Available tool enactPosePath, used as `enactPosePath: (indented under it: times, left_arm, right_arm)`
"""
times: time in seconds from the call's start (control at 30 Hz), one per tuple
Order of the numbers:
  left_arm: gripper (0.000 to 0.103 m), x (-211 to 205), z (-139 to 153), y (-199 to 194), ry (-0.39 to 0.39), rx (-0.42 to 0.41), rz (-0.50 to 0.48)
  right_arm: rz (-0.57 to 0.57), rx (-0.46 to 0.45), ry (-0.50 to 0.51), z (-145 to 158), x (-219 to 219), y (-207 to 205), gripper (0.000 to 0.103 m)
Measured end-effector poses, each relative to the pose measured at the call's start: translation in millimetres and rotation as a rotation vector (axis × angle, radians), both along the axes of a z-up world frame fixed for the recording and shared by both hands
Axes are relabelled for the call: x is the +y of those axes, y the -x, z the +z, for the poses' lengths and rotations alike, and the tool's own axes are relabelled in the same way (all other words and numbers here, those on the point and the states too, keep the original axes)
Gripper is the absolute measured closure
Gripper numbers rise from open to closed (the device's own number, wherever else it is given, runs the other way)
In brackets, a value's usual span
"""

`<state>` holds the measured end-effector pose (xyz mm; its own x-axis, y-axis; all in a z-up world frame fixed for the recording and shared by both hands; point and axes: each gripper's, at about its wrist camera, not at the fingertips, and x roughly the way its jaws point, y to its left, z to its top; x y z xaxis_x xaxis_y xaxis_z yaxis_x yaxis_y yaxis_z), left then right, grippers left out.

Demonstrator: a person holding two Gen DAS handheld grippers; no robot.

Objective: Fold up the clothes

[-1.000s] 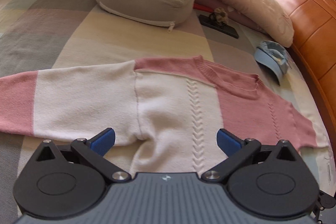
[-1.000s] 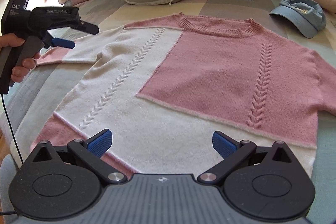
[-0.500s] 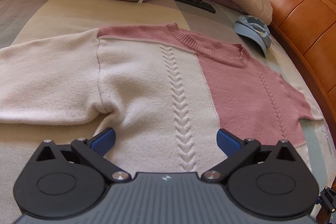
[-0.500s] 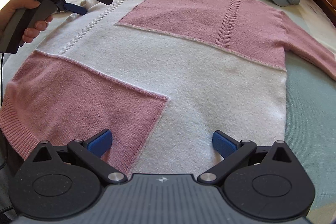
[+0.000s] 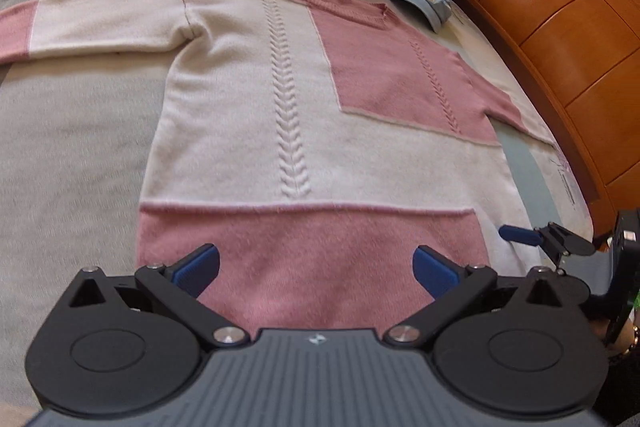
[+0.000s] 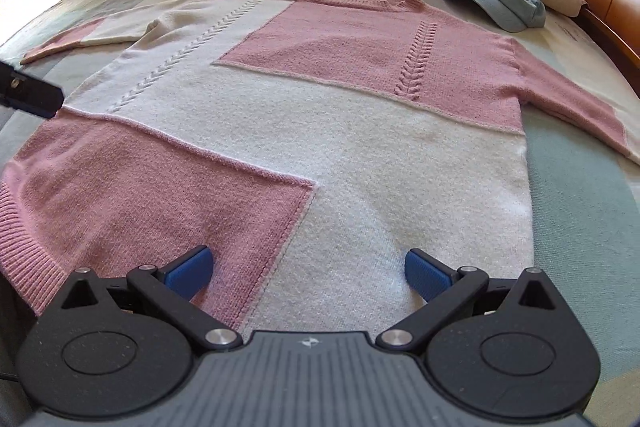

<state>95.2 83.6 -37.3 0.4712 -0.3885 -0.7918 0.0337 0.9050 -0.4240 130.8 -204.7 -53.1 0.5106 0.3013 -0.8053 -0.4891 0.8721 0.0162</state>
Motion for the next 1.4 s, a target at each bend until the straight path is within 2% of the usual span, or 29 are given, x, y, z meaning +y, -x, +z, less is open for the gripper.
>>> enactPosePath:
  times: [0.1,0.23,0.4,0.47,0.67,0.73,0.83,0.9,1.0,1.1,1.23,1.3,1.4]
  left_arm:
    - [0.001,-2,-14,26,0.014,0.062,0.010]
    - [0.001,-1,-7,48,-0.041,0.112,0.020]
    - [0.001,-8,12,58,-0.187,0.030,0.031]
    - [0.001,-13,16,54,-0.191,-0.013,0.030]
    - [0.001,-50,6,35,-0.399,-0.191,0.042]
    - [0.001,-61,-2,29,-0.439,-0.226,0.031]
    - [0.001,-70,-20,24,-0.438,-0.224,0.035]
    - [0.001,-69,-31,27,-0.410,-0.226,0.063]
    - [0.001,-64,-32,39,-0.382,-0.266,0.075]
    - [0.001,-62,-31,44,-0.382,-0.261,0.069]
    - [0.001,-64,-30,43,-0.383,-0.248,0.084]
    - [0.001,-65,-30,42,-0.386,-0.242,0.095]
    - [0.001,-67,-30,41,-0.393,-0.237,0.099]
  right_arm:
    - [-0.010,0.000,0.005,0,-2,6,0.000]
    - [-0.015,-0.016,-0.002,-1,-5,13,0.000]
    - [-0.020,-0.042,-0.015,-2,-9,21,0.000]
    - [-0.023,-0.052,-0.020,-3,-11,24,0.000]
    - [-0.001,-0.049,-0.037,4,-19,35,0.000]
    - [0.007,-0.063,-0.052,7,-24,42,0.000]
    - [0.004,-0.100,-0.071,7,-35,54,0.000]
    - [-0.006,-0.106,-0.069,4,-41,59,0.000]
    - [-0.018,-0.069,-0.051,-4,-48,65,0.000]
    - [0.000,-0.089,-0.045,-4,-53,74,0.000]
    - [-0.036,-0.098,-0.119,11,-61,65,0.000]
    - [-0.069,-0.067,-0.181,15,-67,53,0.000]
    - [-0.073,0.027,-0.314,11,-75,38,0.000]
